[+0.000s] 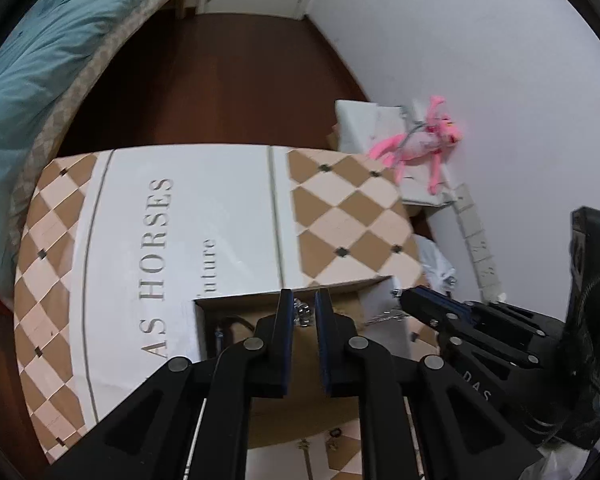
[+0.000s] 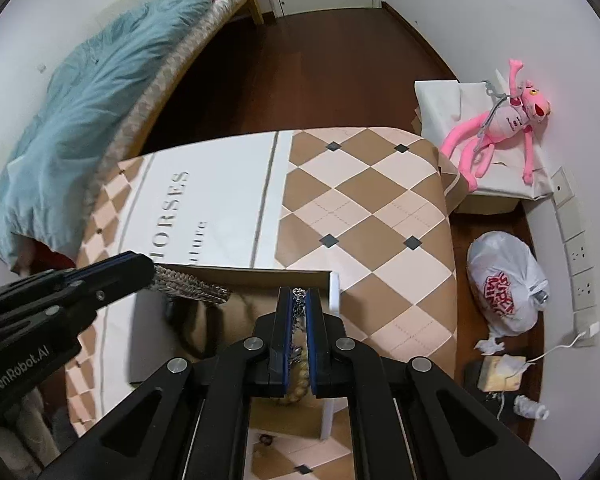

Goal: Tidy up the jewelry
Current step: 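Carry both chains into the white box and open both grippers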

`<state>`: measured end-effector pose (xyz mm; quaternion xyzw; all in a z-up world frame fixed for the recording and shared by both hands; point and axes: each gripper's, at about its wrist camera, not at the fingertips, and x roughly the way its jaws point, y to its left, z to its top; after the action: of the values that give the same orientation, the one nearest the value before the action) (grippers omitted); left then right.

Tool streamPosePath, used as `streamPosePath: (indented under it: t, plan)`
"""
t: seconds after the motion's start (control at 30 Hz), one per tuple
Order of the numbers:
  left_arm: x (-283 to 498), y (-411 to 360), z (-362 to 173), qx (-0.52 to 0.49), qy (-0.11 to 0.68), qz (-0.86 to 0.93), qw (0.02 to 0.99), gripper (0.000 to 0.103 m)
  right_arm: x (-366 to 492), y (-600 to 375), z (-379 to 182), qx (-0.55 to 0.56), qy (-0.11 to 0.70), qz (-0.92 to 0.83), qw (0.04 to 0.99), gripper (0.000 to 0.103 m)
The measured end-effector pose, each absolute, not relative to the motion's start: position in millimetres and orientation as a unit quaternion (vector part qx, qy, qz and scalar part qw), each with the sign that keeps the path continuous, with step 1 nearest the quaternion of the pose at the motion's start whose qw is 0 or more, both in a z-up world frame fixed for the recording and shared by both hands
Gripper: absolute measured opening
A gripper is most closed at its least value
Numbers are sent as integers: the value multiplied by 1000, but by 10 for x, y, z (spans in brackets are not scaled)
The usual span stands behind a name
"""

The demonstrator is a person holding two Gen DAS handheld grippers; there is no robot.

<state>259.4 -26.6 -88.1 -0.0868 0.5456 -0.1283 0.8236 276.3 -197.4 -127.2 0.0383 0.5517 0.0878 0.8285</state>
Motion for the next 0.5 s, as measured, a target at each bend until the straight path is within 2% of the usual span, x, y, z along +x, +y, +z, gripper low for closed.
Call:
streamPosePath:
  t: [0.13, 0.2, 0.27, 0.3, 0.33, 0.43, 0.5]
  plan:
    - [2641, -227, -942, -81, 557, -102, 820, 10, 2828, -1927, -1379, 15, 567, 83, 819, 7]
    - [2640, -215, -950, -72, 555, -92, 823, 15, 2831, -1921, -1408, 10, 573, 80, 815, 7]
    - [2613, -189, -956, -58, 550, -77, 830, 35, 2813, -1912, -1423, 1, 578, 76, 812, 8]
    - [2597, -166, -956, -53, 547, -68, 832, 55, 2798, -1911, -1428, -3, 580, 74, 811, 8]
    - [2570, -134, -960, -55, 543, -64, 836, 67, 2776, -1913, -1429, -7, 581, 71, 811, 8]
    - [2496, -37, -975, -52, 537, -43, 841, 68, 2700, -1941, -1423, -9, 585, 67, 809, 11]
    - [2445, 16, -1005, -54, 538, -35, 841, 72, 2640, -1969, -1409, -14, 583, 61, 810, 28]
